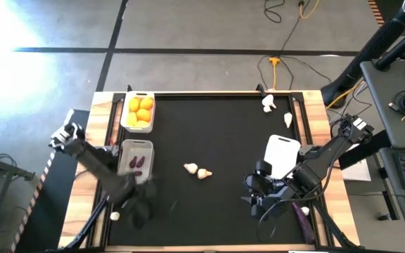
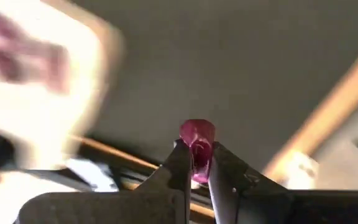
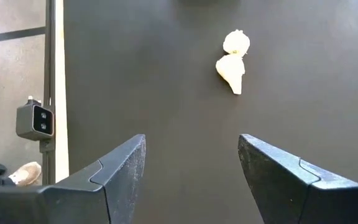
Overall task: Sort produce into baskets
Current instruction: Put the violet eggplant into the gray bin
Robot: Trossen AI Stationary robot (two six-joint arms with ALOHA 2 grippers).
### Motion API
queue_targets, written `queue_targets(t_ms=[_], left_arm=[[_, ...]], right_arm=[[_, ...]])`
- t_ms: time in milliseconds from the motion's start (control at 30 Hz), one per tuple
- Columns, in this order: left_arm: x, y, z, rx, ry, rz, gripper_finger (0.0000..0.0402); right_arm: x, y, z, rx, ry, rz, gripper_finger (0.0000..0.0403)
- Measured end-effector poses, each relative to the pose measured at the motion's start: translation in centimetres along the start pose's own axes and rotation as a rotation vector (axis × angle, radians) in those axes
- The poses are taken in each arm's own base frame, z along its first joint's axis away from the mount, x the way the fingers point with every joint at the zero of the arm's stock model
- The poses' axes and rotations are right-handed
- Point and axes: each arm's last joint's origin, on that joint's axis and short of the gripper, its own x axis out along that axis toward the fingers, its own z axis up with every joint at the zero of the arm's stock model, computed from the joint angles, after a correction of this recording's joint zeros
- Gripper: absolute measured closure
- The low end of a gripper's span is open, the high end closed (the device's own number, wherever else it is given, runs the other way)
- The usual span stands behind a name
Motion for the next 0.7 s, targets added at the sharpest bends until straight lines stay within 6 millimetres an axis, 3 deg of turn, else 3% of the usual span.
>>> queue_targets(t_ms=[167,400,533,700], left_arm=[[-0.4,6.2,3.6,-0.145,-0.056,0.12,0.0385],[4.3,13.3,5.4,-0.354,0.024,0.168,0.0385],[7.2,15.0,6.0,-0.436,0.021,0.135,0.0379],[8.7,15.6,6.0,-0.465,0.024,0.135,0.0344]], right_arm=[[-0.2,0.3,-0.3,0.035,0.003,0.009,0.0156],[-1.0,1.6,-1.5,0.07,0.016,0.044,0.016],[-1.0,1.8,-2.1,0.104,0.026,0.037,0.016],[-0.3,1.4,-2.5,0.119,0.038,0.012,0.0158]])
